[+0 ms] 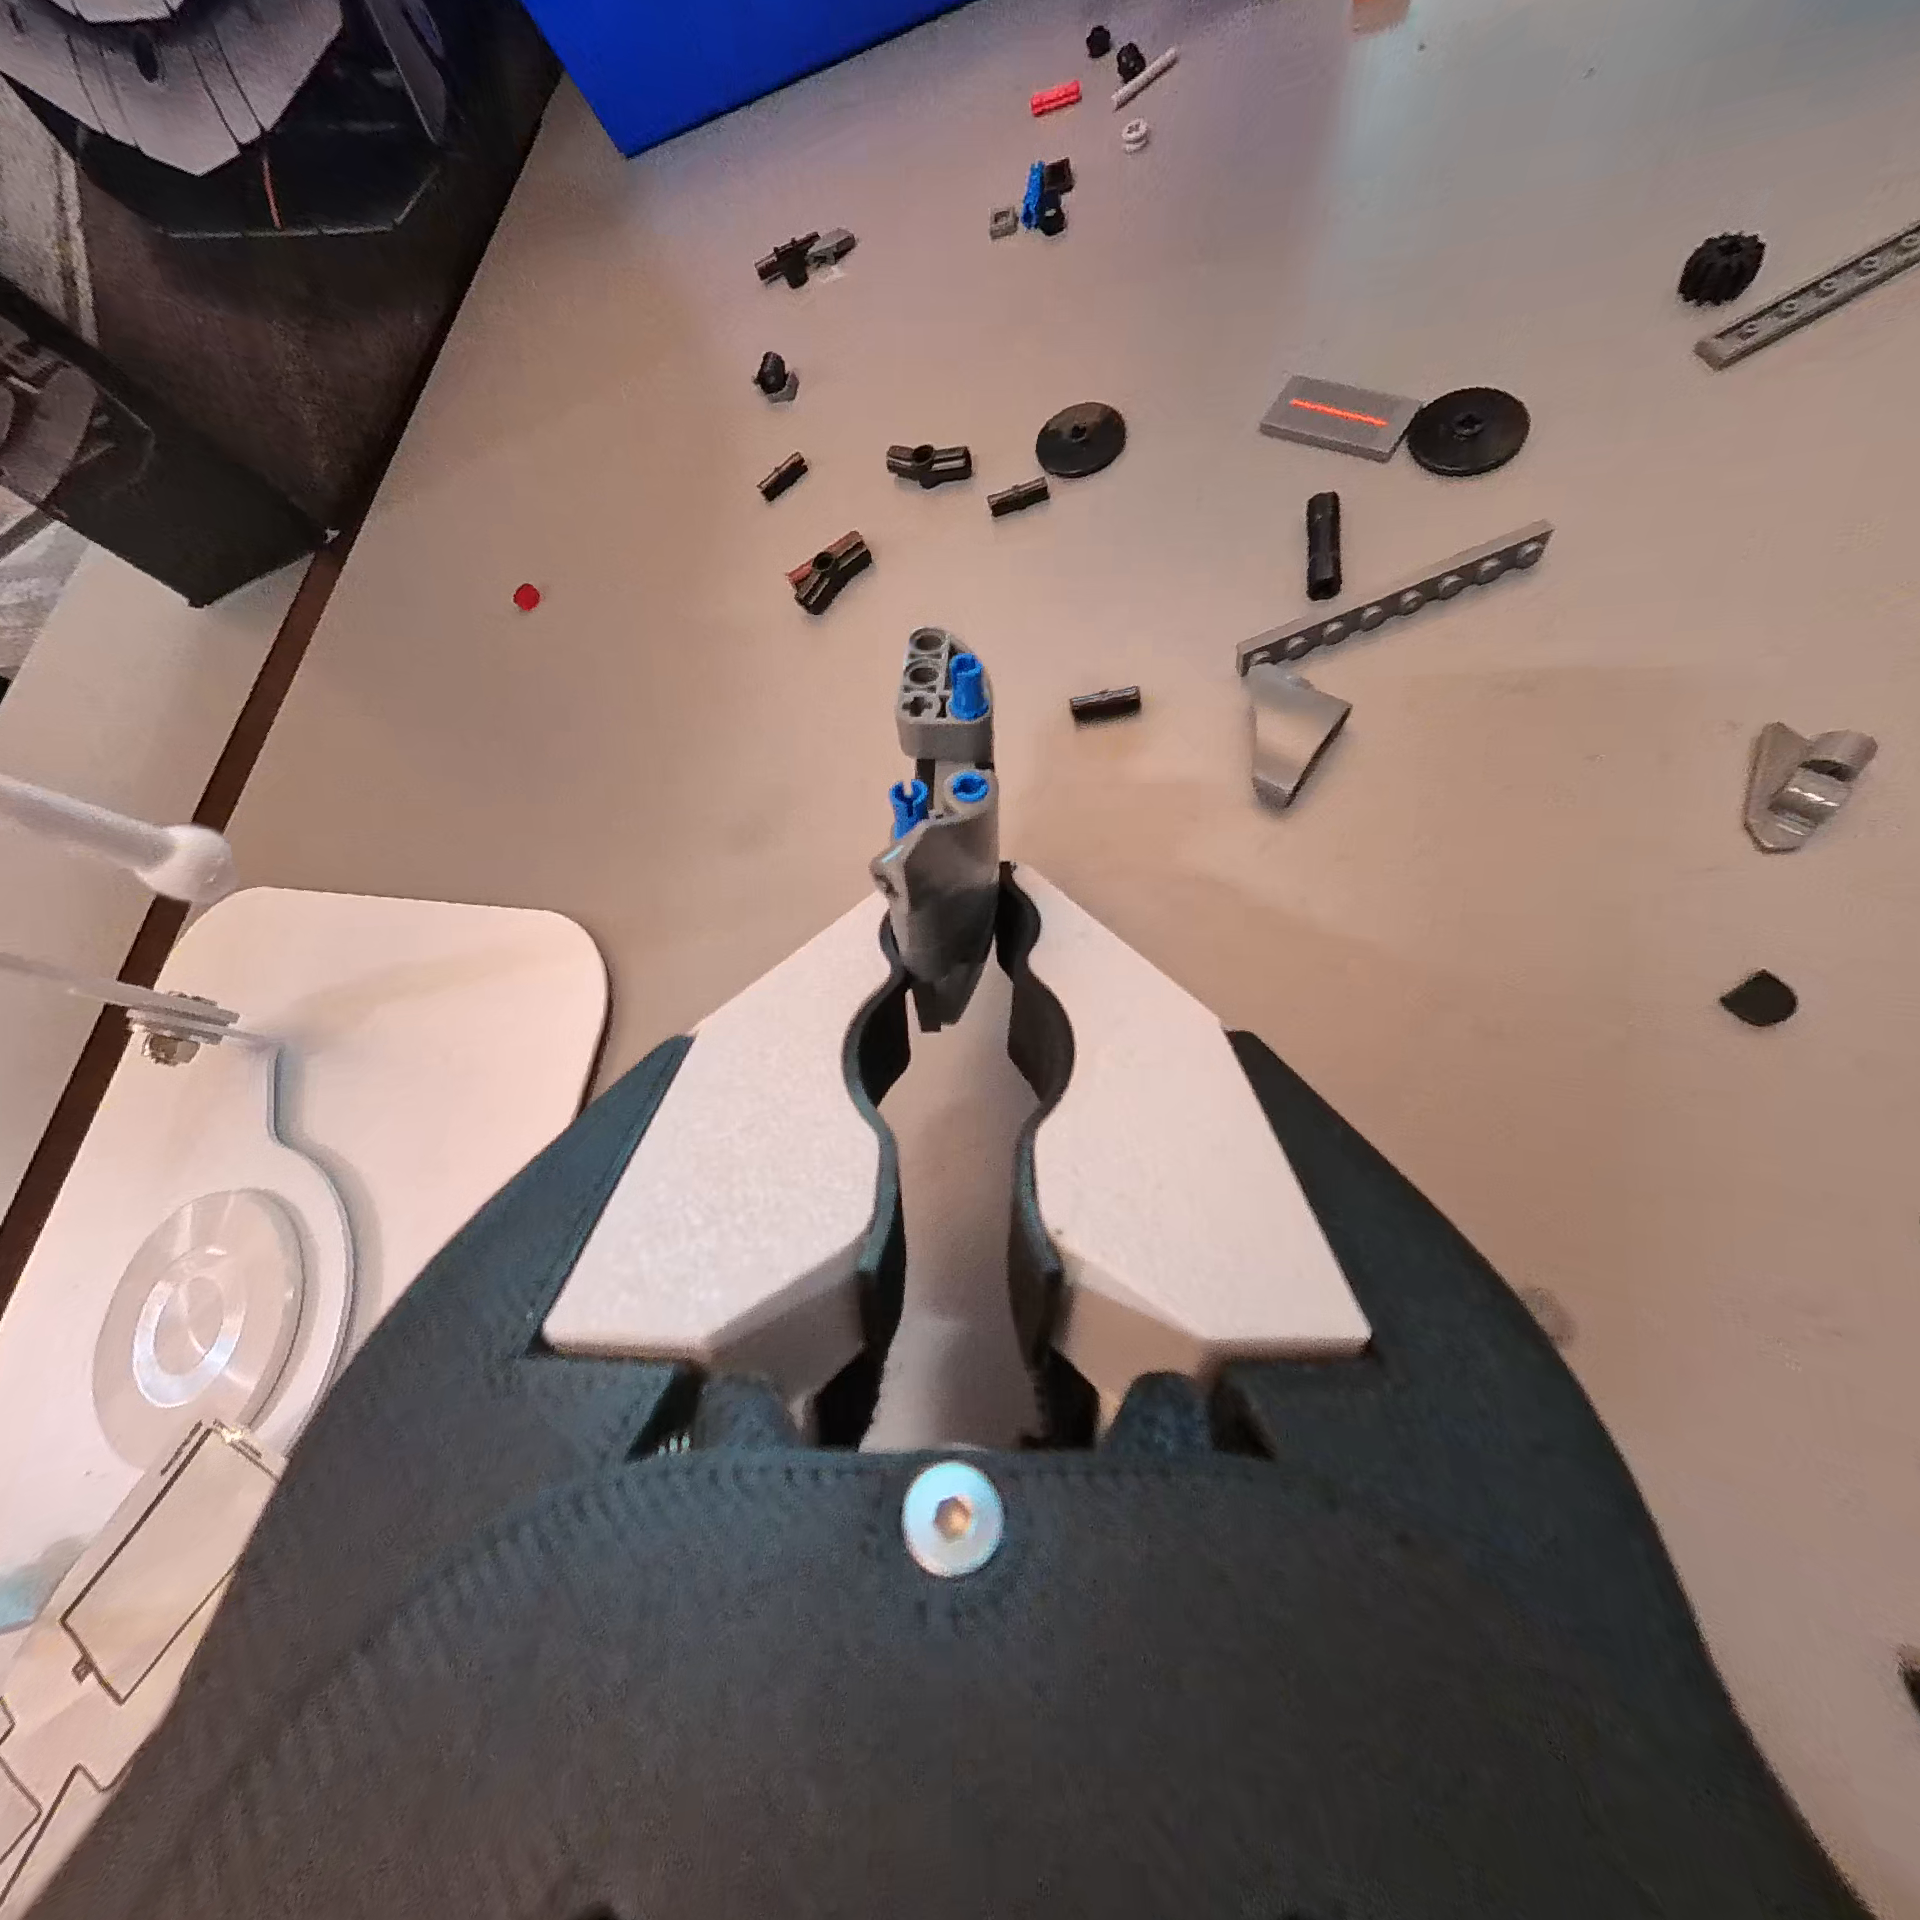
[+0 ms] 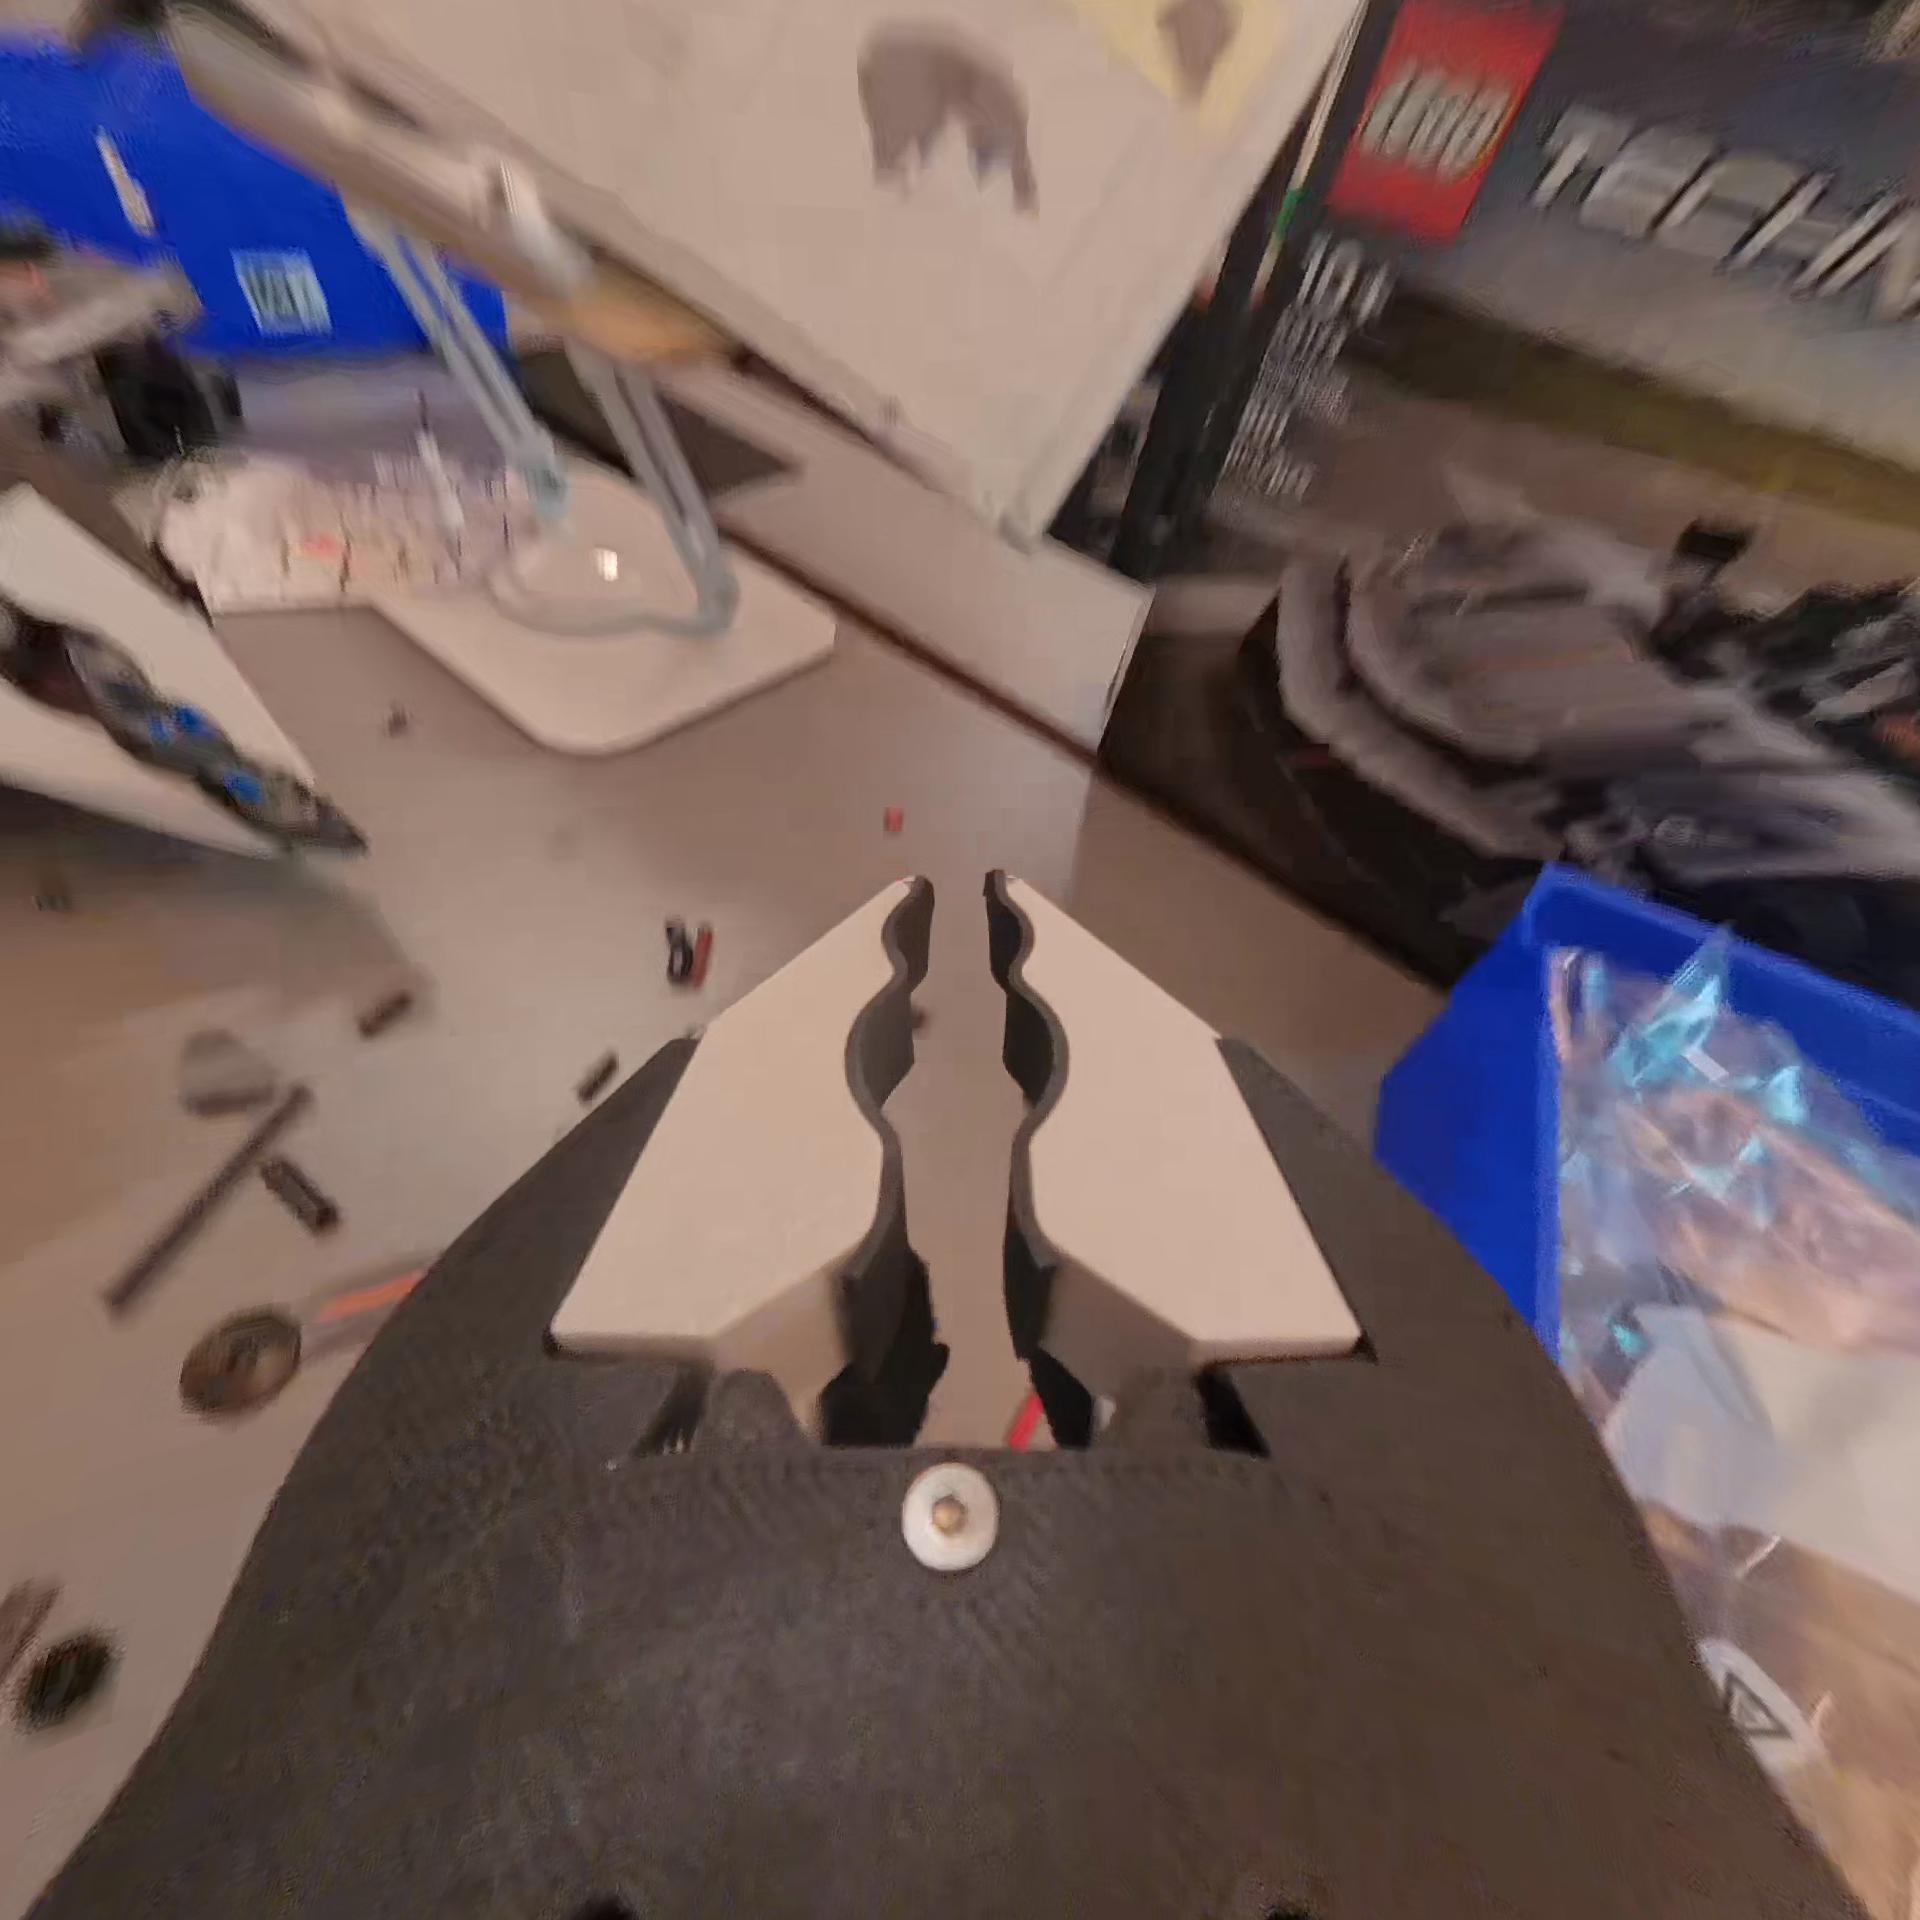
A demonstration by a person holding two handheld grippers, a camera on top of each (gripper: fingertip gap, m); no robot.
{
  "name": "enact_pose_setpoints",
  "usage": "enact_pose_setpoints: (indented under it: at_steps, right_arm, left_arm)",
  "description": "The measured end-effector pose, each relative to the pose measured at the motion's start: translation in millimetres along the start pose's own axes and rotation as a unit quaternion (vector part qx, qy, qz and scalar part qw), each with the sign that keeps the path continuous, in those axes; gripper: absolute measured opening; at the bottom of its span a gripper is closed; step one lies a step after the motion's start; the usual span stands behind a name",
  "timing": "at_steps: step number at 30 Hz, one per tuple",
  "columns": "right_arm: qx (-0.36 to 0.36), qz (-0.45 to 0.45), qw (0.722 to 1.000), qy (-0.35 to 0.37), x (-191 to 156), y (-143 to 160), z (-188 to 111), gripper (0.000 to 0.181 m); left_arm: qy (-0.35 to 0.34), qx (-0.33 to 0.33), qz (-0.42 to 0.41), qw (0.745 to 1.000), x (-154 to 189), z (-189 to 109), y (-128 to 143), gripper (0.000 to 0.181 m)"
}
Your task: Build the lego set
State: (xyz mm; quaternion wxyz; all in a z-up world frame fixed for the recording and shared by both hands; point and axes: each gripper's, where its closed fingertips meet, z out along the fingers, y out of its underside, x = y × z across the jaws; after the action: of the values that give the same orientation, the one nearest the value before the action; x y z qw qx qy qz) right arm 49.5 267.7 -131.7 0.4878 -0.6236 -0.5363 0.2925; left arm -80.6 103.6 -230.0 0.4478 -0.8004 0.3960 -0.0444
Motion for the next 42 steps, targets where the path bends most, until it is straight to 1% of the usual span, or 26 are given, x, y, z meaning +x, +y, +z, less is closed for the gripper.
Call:
enact_pose_setpoints:
  at_steps: [2, 5, 8, 10, 11, 14, 16, 19, 21, 25, 30, 33, 36, 42]
  right_arm:
    - [-0.056, -0.018, 0.998, -0.002, -1.0, 21.0, 4.2, 0.012]
    - [-0.118, -0.064, 0.991, 0.015, -2.1, 38.1, 8.5, 0.012]
    - [-0.124, -0.081, 0.989, 0.021, -5.0, 36.0, 9.3, 0.013]
    - [-0.100, -0.080, 0.991, 0.037, -0.6, 25.7, 6.1, 0.009]
    - [-0.087, -0.069, 0.993, 0.034, -0.4, 21.3, 4.5, 0.009]
    - [-0.059, -0.046, 0.997, -0.008, -12.8, 13.4, 3.9, 0.008]
    - [-0.071, -0.050, 0.995, -0.048, -29.1, 17.7, 7.8, 0.009]
    - [-0.101, -0.095, 0.987, -0.086, -54.1, 27.6, 17.2, 0.009]
    - [-0.109, -0.107, 0.981, -0.120, -74.9, 29.9, 24.0, 0.010]
    - [-0.133, -0.127, 0.960, -0.209, -123.8, 39.9, 33.1, 0.011]
    - [-0.172, -0.155, 0.934, -0.273, -161.8, 57.3, 37.2, 0.010]
    - [-0.198, -0.167, 0.918, -0.301, -173.2, 70.6, 34.1, 0.012]
    - [-0.215, -0.169, 0.907, -0.321, -177.1, 79.4, 27.1, 0.013]
    - [-0.209, -0.179, 0.903, -0.329, -180.3, 79.2, 24.1, 0.013]
  left_arm:
    - [-0.002, 0.000, -0.004, 1.000, -1.9, 0.1, 0.7, 0.010]
    - [-0.004, 0.002, -0.007, 1.000, -3.4, 0.5, 0.5, 0.010]
    - [-0.003, -0.001, -0.007, 1.000, -3.2, 1.2, 1.7, 0.010]
    - [-0.003, -0.003, -0.007, 1.000, -3.0, 2.0, 2.9, 0.010]
    - [-0.002, -0.004, -0.007, 1.000, -2.8, 2.4, 3.5, 0.010]
    - [0.000, -0.005, -0.006, 1.000, -2.8, 2.5, 3.9, 0.010]
    - [0.001, -0.009, -0.004, 1.000, -3.2, 1.6, 5.2, 0.011]
    - [-0.003, -0.011, -0.003, 1.000, -5.8, -1.2, 6.5, 0.010]
    - [-0.004, -0.011, -0.002, 1.000, -7.0, -3.0, 7.0, 0.010]
    - [-0.004, -0.018, 0.009, 1.000, -6.9, -4.2, 10.3, 0.010]
    - [-0.001, -0.021, 0.011, 1.000, -5.8, -3.6, 12.2, 0.010]
    - [0.003, -0.016, 0.016, 1.000, -3.7, -4.0, 10.9, 0.010]
    - [0.005, -0.007, 0.024, 1.000, -1.9, -4.9, 7.9, 0.010]
    - [-0.007, 0.003, 0.056, 0.998, -0.4, -5.2, 3.0, 0.010]
